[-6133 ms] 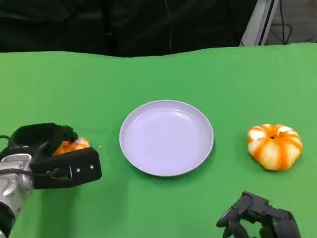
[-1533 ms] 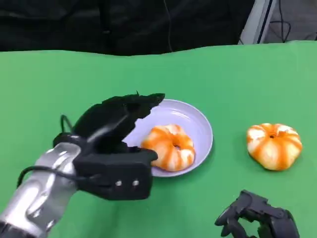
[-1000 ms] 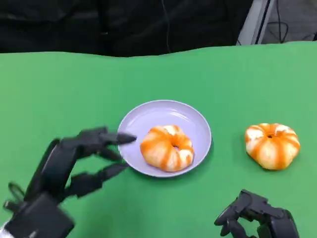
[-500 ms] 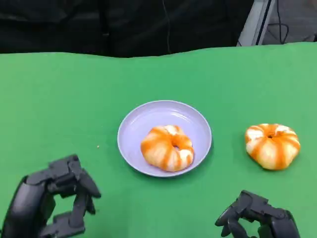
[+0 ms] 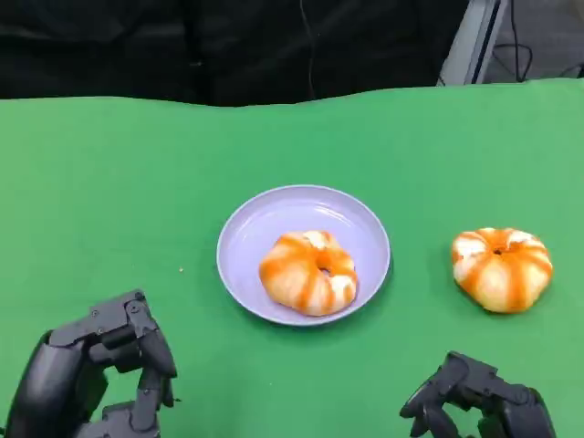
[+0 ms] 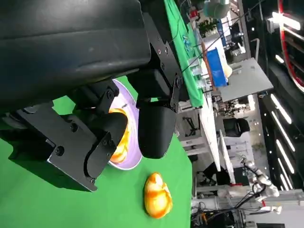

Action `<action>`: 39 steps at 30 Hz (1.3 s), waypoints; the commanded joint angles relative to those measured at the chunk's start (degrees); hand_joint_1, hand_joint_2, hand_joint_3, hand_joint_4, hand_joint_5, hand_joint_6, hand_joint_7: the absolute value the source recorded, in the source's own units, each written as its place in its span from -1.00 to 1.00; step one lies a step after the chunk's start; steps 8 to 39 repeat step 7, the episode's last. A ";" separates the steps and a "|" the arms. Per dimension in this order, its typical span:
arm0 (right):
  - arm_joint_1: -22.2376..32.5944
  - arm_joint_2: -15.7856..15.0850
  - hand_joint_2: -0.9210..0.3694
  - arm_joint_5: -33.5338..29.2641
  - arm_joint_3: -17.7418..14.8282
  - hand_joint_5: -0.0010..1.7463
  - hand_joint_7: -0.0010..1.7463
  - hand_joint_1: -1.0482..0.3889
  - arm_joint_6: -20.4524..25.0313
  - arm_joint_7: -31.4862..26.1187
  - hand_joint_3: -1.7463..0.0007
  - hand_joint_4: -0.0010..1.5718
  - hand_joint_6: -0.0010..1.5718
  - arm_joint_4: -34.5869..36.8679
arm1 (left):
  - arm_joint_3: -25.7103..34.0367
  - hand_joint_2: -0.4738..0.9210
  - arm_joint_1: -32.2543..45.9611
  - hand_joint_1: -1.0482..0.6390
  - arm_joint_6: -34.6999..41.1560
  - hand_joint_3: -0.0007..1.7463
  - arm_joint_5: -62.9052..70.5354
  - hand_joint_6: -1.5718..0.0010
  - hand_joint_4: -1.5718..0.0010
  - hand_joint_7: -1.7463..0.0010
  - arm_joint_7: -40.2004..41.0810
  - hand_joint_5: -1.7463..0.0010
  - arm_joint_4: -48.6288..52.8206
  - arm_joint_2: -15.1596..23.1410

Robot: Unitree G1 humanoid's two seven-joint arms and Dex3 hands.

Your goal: Grasp the bread from the table and place it into the plate.

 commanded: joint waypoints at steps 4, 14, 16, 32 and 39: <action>0.31 -1.29 -1.00 0.82 -0.83 0.82 0.45 -0.48 -0.66 0.12 0.46 0.00 0.08 0.37 | 0.33 0.24 0.04 0.32 -0.46 0.71 0.15 0.00 -0.17 -0.87 -1.05 -1.00 0.46 -0.52; 0.33 -1.25 -1.00 1.27 -0.55 0.82 0.45 -0.48 -0.38 0.46 0.45 0.00 0.08 0.33 | 0.50 0.22 0.13 0.32 -0.02 0.74 -0.09 -0.03 -0.16 -0.86 -1.33 -1.00 0.19 -0.65; 0.33 -1.25 -1.00 1.27 -0.55 0.82 0.45 -0.48 -0.38 0.46 0.45 0.00 0.08 0.33 | 0.50 0.22 0.13 0.32 -0.02 0.74 -0.09 -0.03 -0.16 -0.86 -1.33 -1.00 0.19 -0.65; 0.33 -1.25 -1.00 1.27 -0.55 0.82 0.45 -0.48 -0.38 0.46 0.45 0.00 0.08 0.33 | 0.50 0.22 0.13 0.32 -0.02 0.74 -0.09 -0.03 -0.16 -0.86 -1.33 -1.00 0.19 -0.65; 0.33 -1.25 -1.00 1.27 -0.55 0.82 0.45 -0.48 -0.38 0.46 0.45 0.00 0.08 0.33 | 0.50 0.22 0.13 0.32 -0.02 0.74 -0.09 -0.03 -0.16 -0.86 -1.33 -1.00 0.19 -0.65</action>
